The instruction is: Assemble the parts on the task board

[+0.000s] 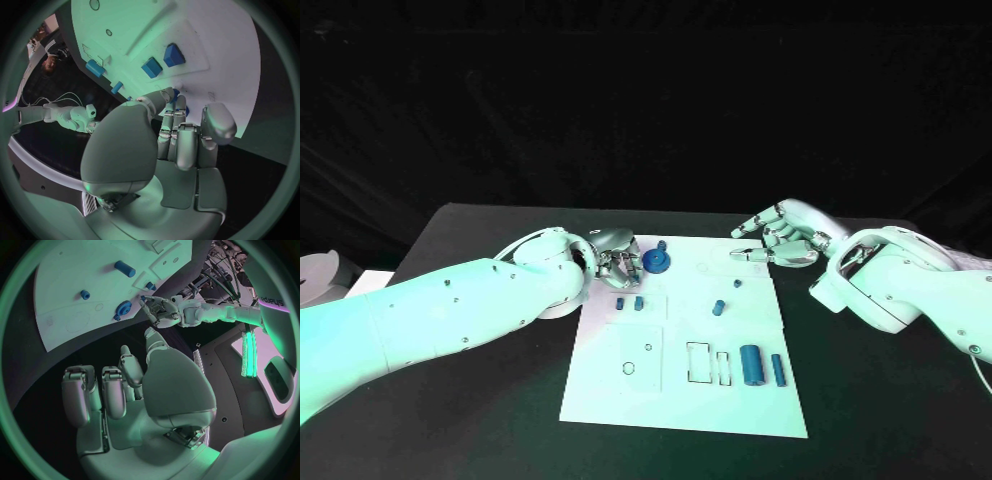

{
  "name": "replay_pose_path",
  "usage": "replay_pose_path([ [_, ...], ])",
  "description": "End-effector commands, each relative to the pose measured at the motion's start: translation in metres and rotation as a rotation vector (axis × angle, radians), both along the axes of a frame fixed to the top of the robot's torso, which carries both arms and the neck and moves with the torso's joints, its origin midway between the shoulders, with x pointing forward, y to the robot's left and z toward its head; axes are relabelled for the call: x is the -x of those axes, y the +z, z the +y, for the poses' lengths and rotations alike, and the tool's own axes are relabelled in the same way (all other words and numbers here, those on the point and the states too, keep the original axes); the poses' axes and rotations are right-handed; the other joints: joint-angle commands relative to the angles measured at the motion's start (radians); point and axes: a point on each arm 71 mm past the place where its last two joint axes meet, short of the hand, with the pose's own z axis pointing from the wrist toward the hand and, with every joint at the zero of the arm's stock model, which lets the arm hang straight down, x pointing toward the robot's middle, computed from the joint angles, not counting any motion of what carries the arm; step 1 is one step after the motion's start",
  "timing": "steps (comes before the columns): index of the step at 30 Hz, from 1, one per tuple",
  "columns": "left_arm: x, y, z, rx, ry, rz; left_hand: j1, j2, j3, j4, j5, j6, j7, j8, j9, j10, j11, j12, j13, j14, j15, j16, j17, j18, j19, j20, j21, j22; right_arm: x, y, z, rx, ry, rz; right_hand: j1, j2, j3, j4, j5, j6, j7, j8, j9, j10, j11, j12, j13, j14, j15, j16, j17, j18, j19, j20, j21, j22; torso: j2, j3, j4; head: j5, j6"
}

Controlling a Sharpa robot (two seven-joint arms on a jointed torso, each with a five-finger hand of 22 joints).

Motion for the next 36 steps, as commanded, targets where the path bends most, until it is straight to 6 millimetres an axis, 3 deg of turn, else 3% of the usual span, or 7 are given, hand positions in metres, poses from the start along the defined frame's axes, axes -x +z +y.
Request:
replay_pose_path([
  [1,0.0014,-0.0037,-0.0018,-0.026,-0.01,0.03,-0.011,-0.001,-0.001,-0.007,-0.002,0.003,-0.001,-0.006,0.0,0.007,0.002,-0.007,0.001,0.046,0.003,0.004,-0.001,-0.019,0.032,0.001,0.005,0.002,0.0007,0.0001,0.0012,0.0,0.013,-0.003,-0.001,0.009,-0.006,-0.003,0.003,0.004,-0.002,0.002,0.001,-0.004,0.0,-0.003,0.013,0.096,0.001,-0.004,0.229,0.012,0.05,0.001,-0.005,0.156,0.0,0.0002,0.0007,0.001,-0.002],
  [25,0.0023,-0.0062,-0.001,-0.051,-0.006,0.047,-0.027,-0.003,-0.013,-0.011,-0.005,0.005,-0.002,-0.013,0.0,-0.003,0.004,-0.028,0.0,0.044,0.004,0.004,-0.005,-0.018,0.03,0.002,-0.004,-0.003,0.0002,-0.0002,0.0009,0.001,0.011,-0.002,-0.001,0.009,-0.007,-0.003,0.004,0.004,-0.002,0.002,0.001,-0.004,0.0,-0.003,0.013,0.096,0.001,-0.003,0.23,0.012,0.05,0.001,-0.005,0.156,0.0,-0.0003,0.0002,0.003,-0.002],
  [36,0.0019,-0.0068,-0.0022,-0.051,-0.005,0.046,-0.056,-0.019,-0.032,-0.011,-0.004,-0.057,0.003,-0.059,-0.009,-0.051,0.017,-0.07,-0.005,0.039,0.014,-0.004,-0.026,-0.017,0.027,0.009,-0.015,-0.008,-0.0001,-0.0004,0.0006,0.002,0.01,0.0,-0.001,0.009,-0.007,-0.003,0.004,0.004,-0.002,0.002,0.001,-0.004,0.0,-0.003,0.013,0.096,0.001,-0.003,0.23,0.012,0.05,0.001,-0.005,0.156,0.0,0.0,0.0,0.002,-0.003],
])
